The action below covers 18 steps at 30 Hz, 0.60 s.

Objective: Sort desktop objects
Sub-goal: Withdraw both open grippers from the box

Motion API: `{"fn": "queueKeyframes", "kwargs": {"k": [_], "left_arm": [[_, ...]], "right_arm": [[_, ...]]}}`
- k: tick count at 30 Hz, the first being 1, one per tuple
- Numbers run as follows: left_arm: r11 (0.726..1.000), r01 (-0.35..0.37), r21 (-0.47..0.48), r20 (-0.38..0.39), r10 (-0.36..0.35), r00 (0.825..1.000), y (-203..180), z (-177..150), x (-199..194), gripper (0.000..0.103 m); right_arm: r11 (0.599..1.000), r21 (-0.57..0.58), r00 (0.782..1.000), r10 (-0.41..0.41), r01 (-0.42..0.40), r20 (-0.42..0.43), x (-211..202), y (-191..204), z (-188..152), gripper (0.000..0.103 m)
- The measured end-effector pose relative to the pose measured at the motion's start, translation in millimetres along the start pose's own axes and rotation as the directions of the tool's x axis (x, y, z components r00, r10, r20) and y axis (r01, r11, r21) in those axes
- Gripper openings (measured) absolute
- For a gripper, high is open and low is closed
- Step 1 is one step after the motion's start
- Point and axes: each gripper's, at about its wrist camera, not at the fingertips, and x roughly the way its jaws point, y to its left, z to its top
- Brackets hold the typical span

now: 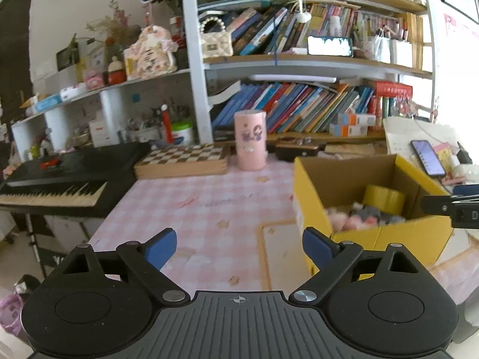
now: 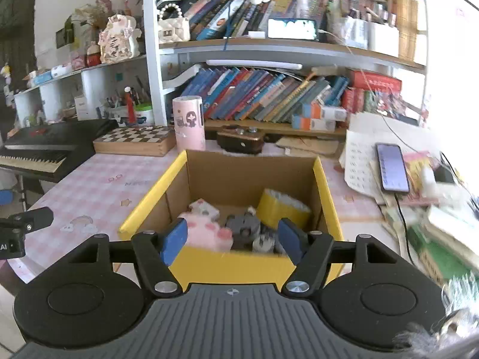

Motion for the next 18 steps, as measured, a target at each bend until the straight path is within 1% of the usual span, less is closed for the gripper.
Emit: {"fn": "queueKeyframes", "kwargs": {"k": [2, 6, 7, 10, 14, 16, 18], "left_arm": [[1.000, -0.006, -0.013, -0.009, 0.006, 1.000, 7, -8, -7, 0.096], [0.999, -0.003, -0.033, 0.001, 0.003, 1.000, 22, -24, -28, 0.098], [0.999, 0.001, -0.033, 0.004, -0.001, 1.000, 25, -28, -34, 0.098], [0.999, 0.002, -0.036, 0.008, -0.002, 1.000, 34, -38, -47, 0.099], [0.999, 0.001, -0.053, 0.004, -0.001, 1.000, 43, -54, -66, 0.101], [0.999, 0.005, -0.042, 0.001, -0.005, 1.000, 46, -62, -73, 0.101], [1.000, 0.002, -0.020, -0.006, -0.002, 1.000, 49, -68, -78, 0.102]], "right_arm": [[1.000, 0.023, 1.000, -0.009, 0.009, -0.004, -9, 8, -10, 0.065], [0.999, 0.033, 1.000, -0.026, 0.026, -0.010, -30, 29, -27, 0.066], [0.999, 0.036, 0.999, -0.031, 0.032, -0.008, -35, 34, -30, 0.068], [0.997, 0.066, 0.999, -0.051, 0.051, -0.003, -52, 48, -40, 0.070], [0.991, 0.107, 0.996, -0.084, 0.084, -0.005, -72, 66, -60, 0.075], [0.988, 0.113, 0.995, -0.101, 0.101, -0.004, -80, 74, -70, 0.079], [0.987, 0.113, 0.994, -0.113, 0.112, -0.003, -87, 82, -79, 0.079]]}}
